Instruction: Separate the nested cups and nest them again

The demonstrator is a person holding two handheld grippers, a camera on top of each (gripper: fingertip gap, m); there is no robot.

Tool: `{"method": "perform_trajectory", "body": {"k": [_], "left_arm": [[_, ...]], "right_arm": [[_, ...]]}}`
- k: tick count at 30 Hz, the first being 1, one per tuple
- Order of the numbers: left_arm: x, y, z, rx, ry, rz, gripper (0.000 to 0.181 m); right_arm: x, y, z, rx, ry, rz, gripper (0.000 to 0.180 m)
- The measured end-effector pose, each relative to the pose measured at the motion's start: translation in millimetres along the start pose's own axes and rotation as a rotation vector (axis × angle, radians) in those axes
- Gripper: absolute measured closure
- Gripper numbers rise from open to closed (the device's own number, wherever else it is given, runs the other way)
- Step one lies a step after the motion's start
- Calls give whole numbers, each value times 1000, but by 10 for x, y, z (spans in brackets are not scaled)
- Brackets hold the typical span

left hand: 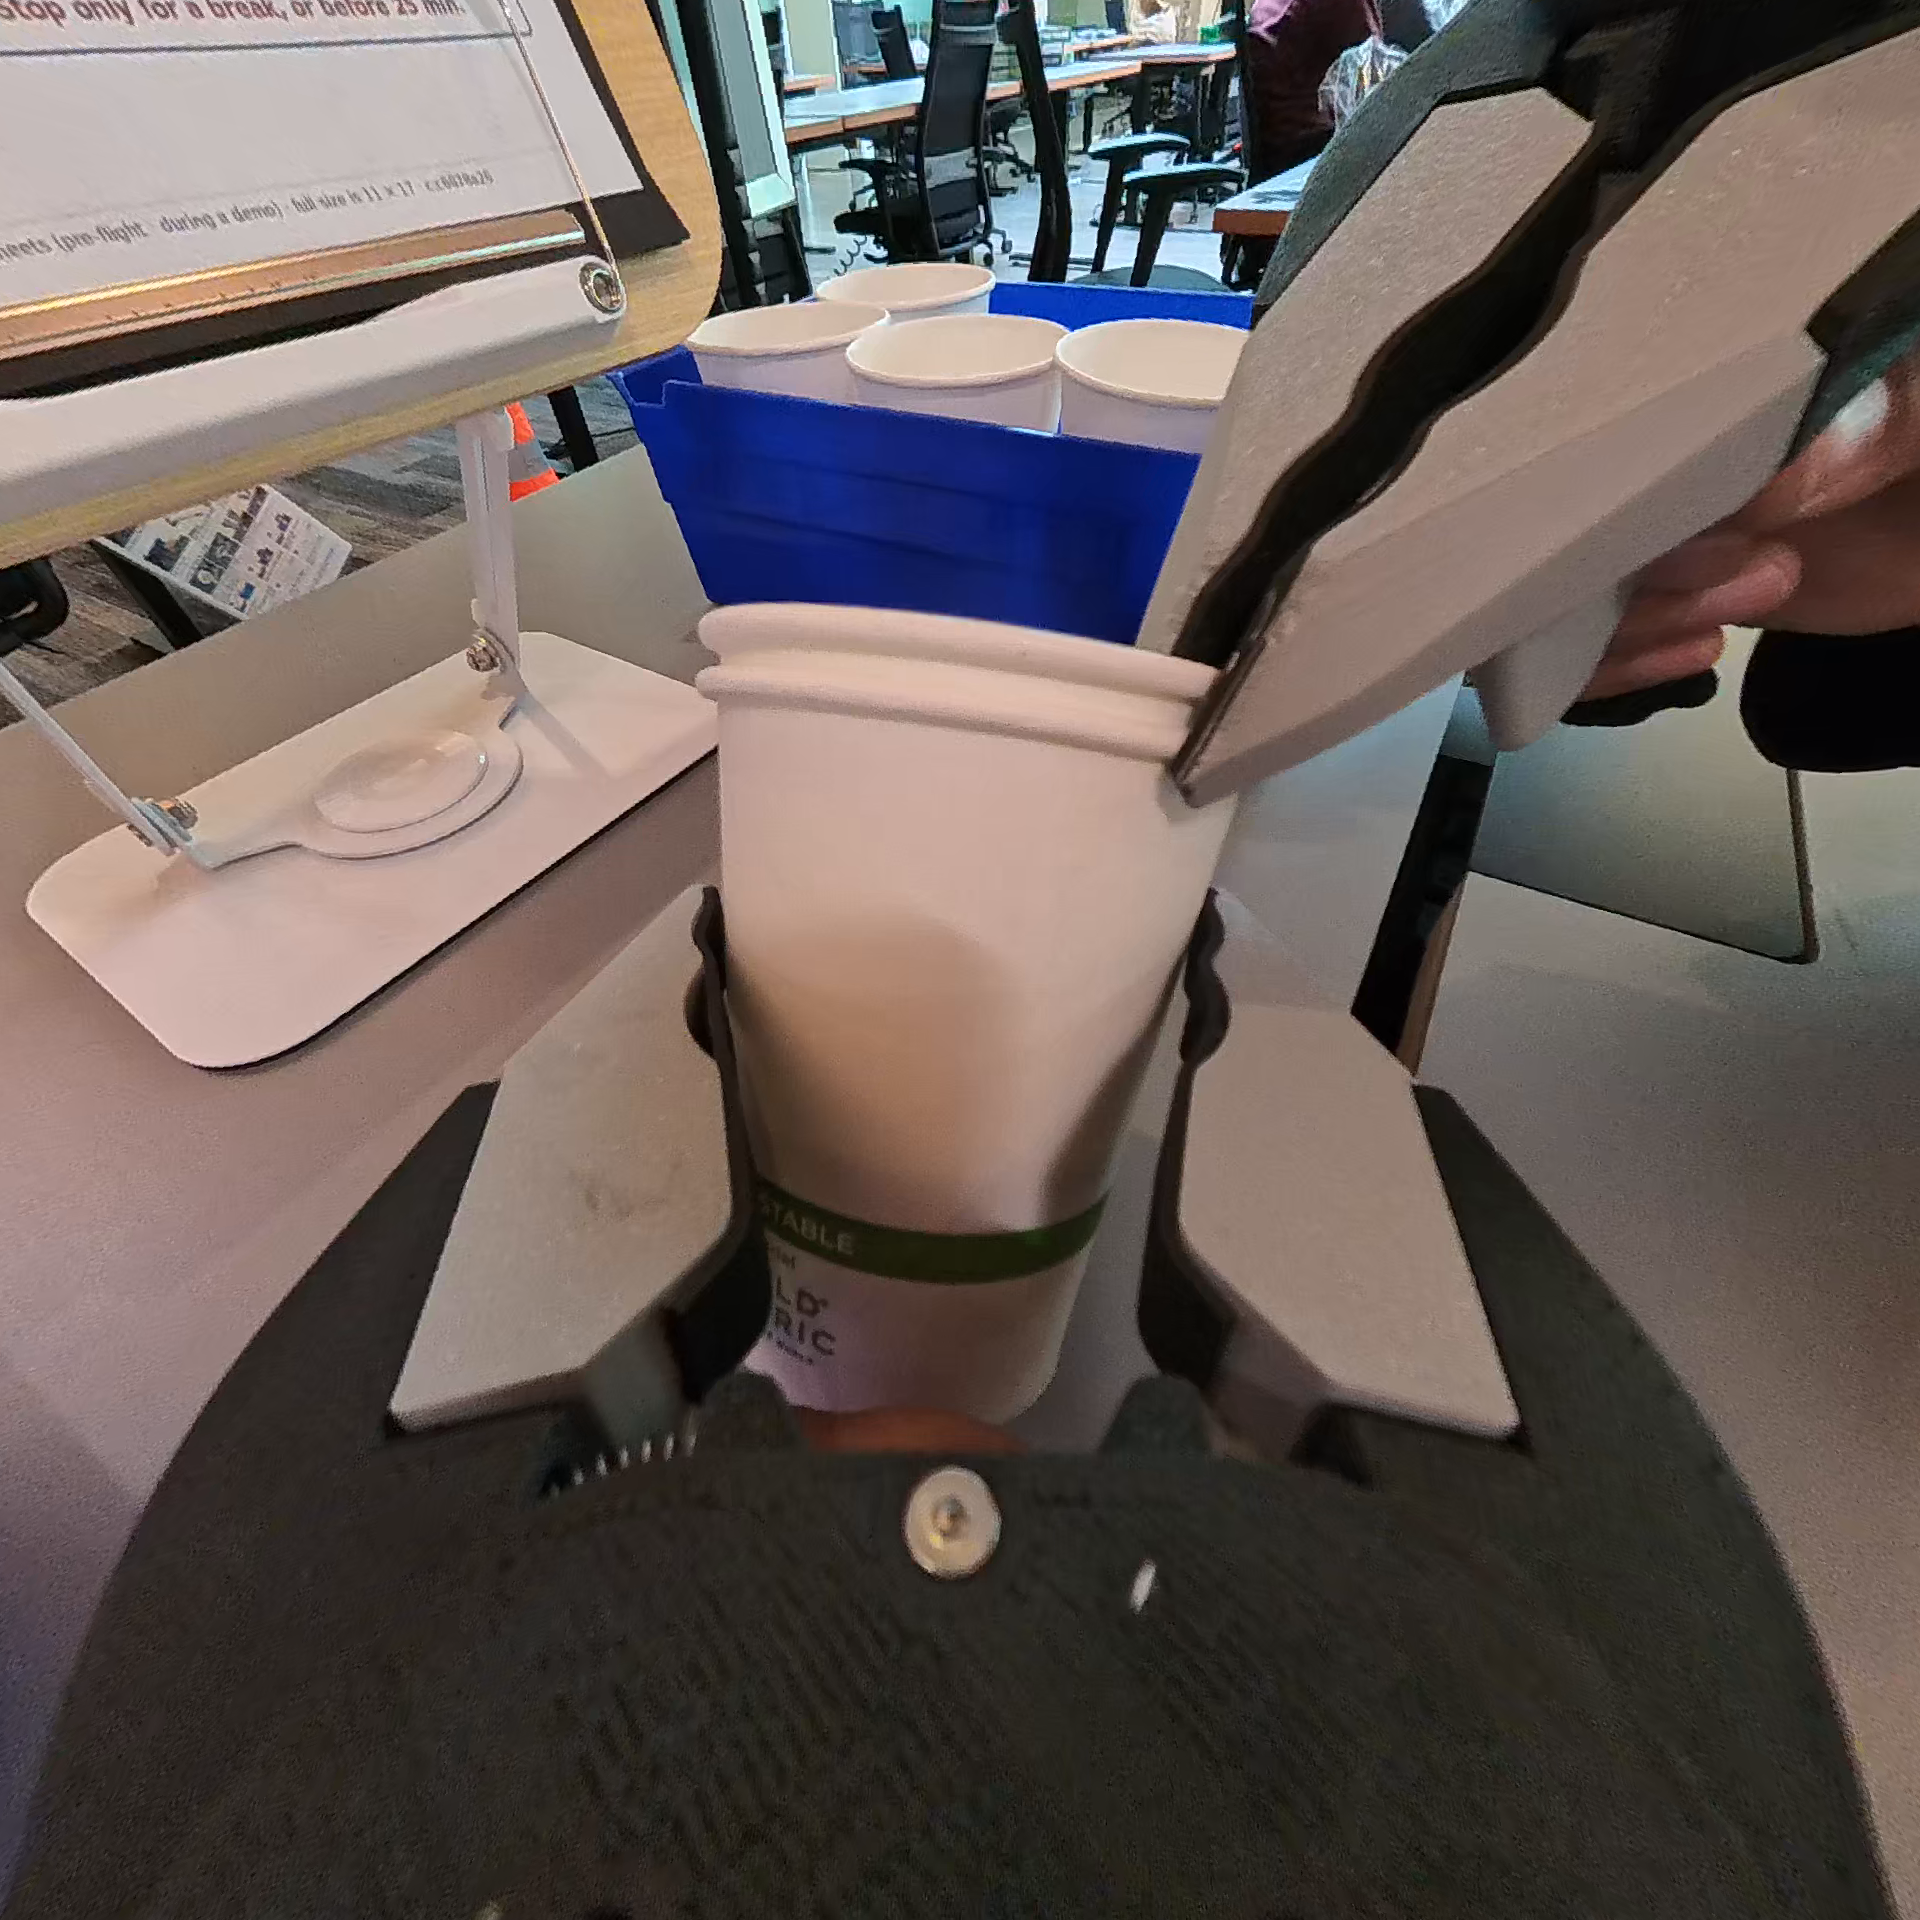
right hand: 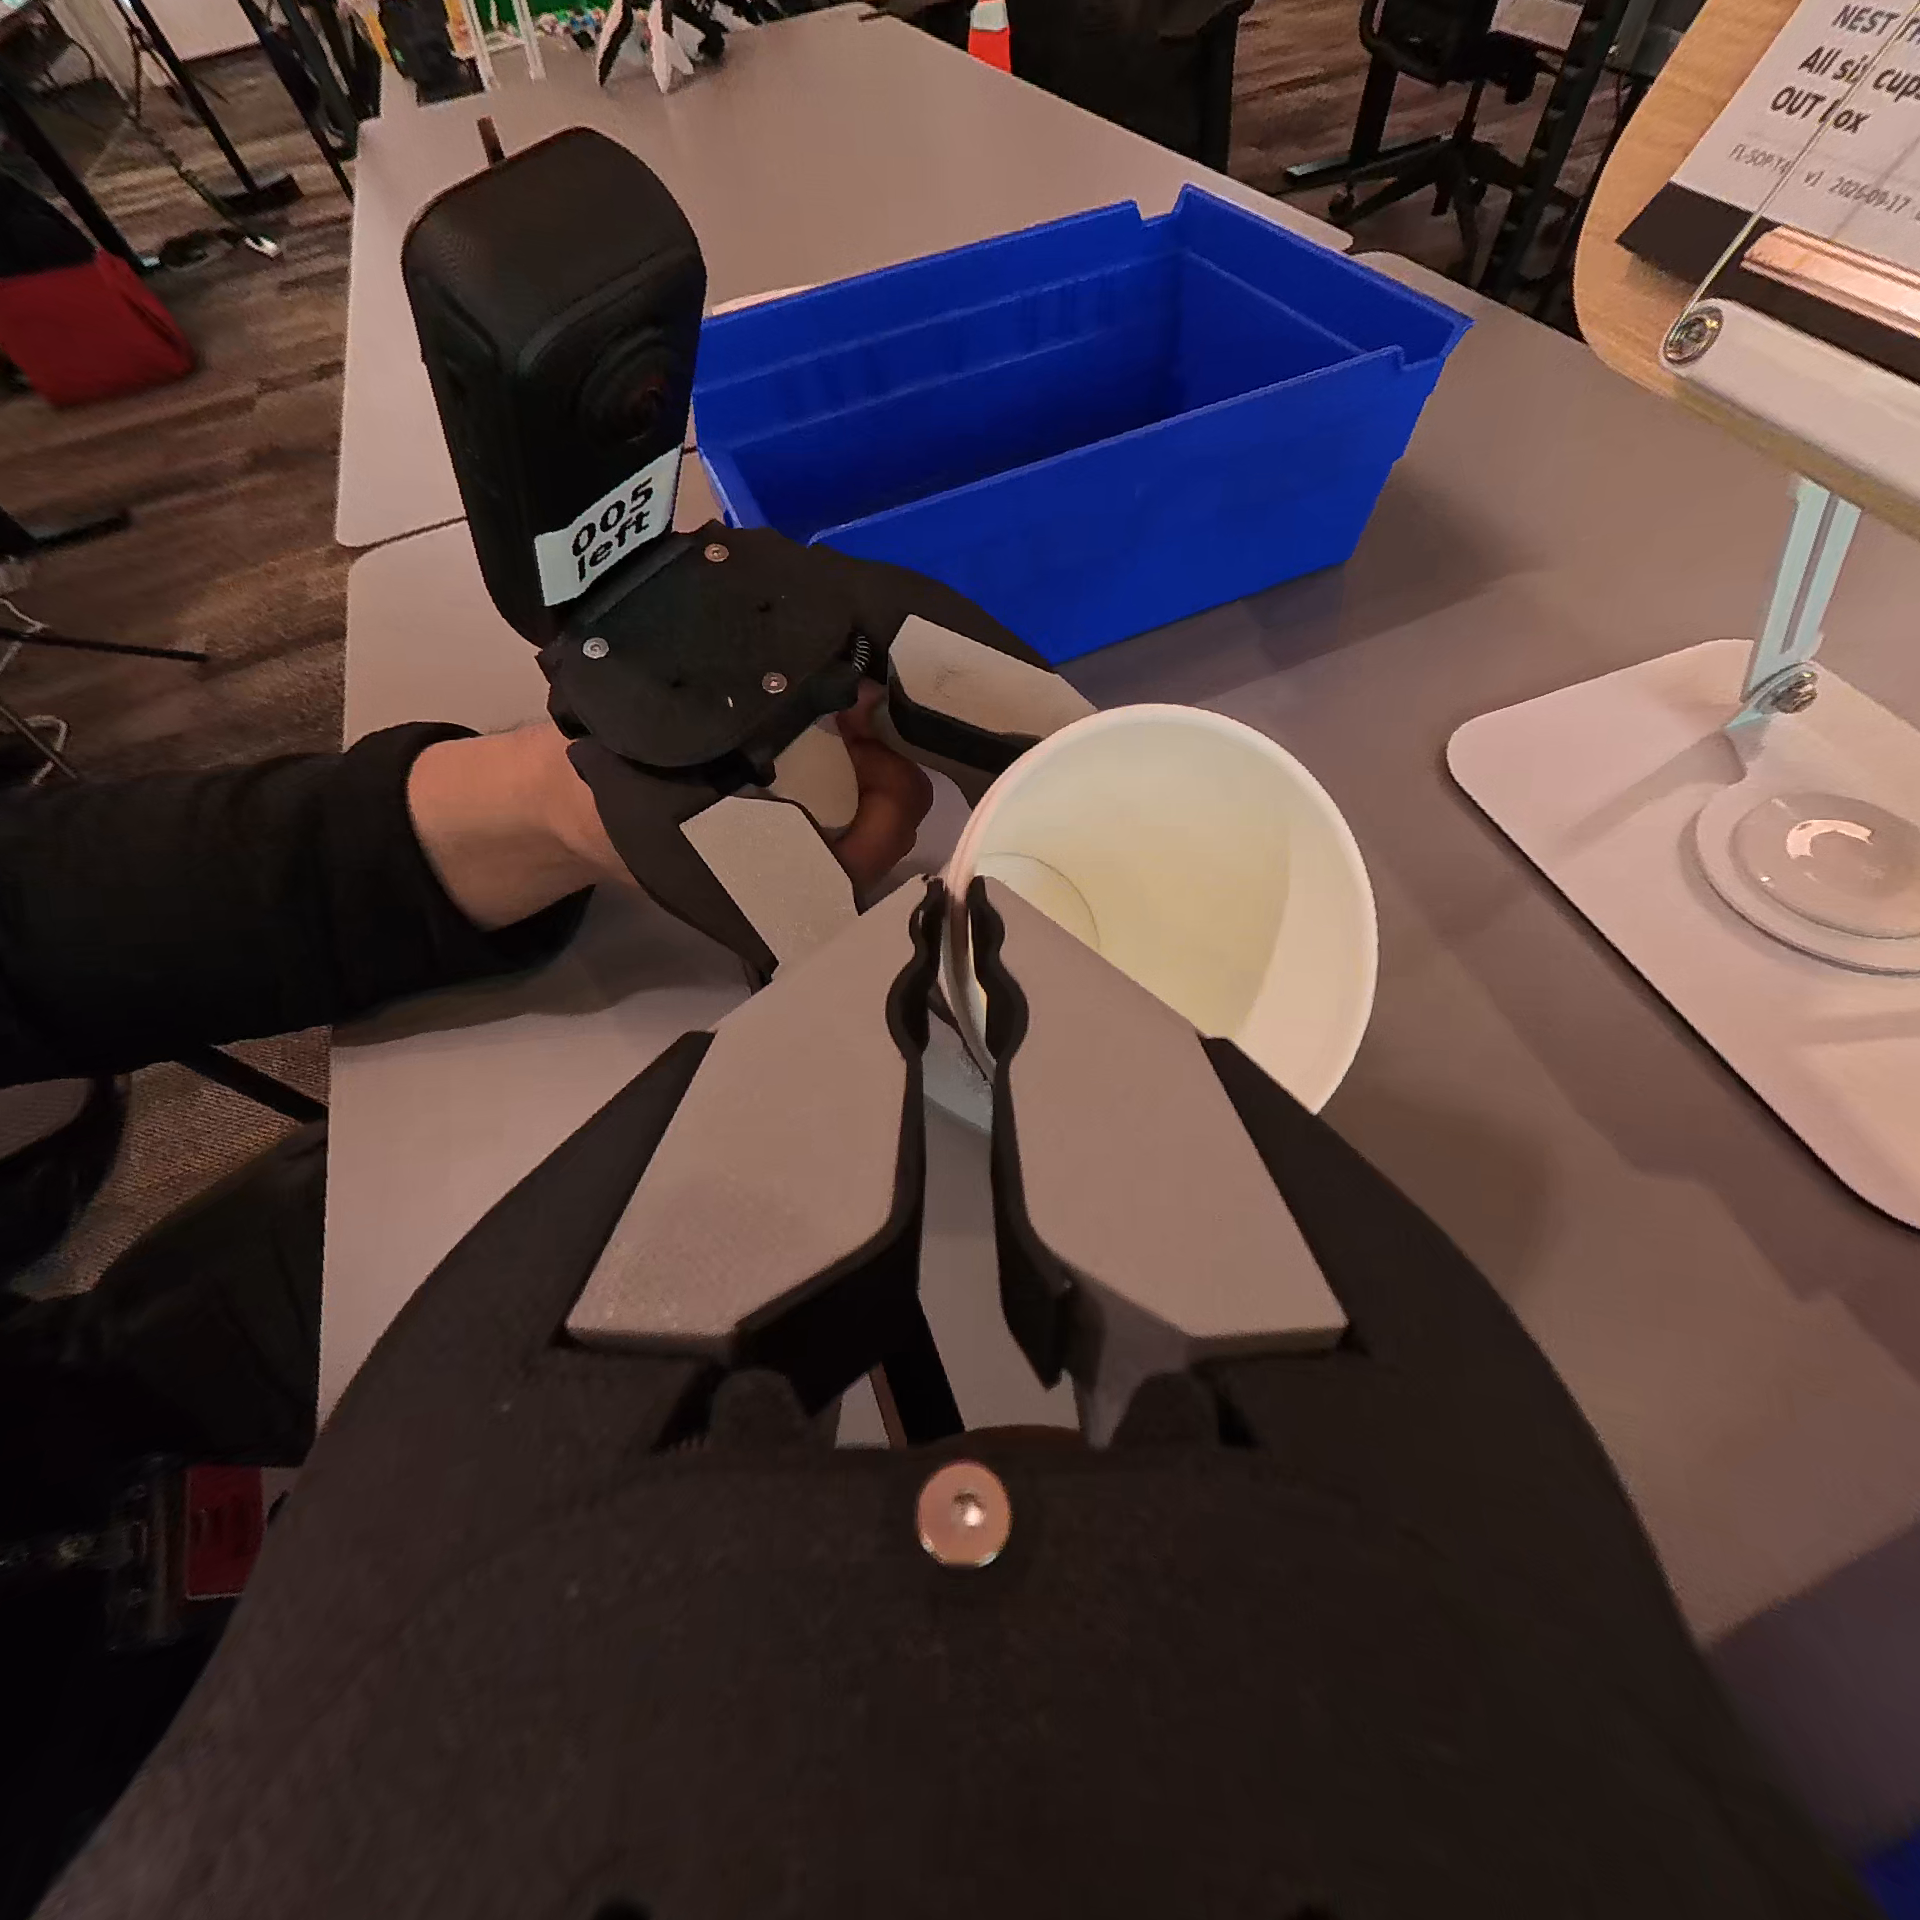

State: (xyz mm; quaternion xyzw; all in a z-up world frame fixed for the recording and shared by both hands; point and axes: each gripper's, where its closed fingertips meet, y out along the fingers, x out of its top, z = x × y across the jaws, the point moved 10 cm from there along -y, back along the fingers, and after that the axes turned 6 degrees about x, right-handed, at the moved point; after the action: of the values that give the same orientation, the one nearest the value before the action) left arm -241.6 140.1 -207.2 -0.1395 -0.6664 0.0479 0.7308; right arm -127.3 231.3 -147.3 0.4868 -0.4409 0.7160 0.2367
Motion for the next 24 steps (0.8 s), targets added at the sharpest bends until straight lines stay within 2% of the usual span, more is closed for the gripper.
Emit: {"method": "perform_trajectory", "body": {"k": [24], "left_arm": [[37,-16,-74,-43,28,-26,94]], "right_arm": [[-18,-151,39,-34,-11,-10,177]]}}
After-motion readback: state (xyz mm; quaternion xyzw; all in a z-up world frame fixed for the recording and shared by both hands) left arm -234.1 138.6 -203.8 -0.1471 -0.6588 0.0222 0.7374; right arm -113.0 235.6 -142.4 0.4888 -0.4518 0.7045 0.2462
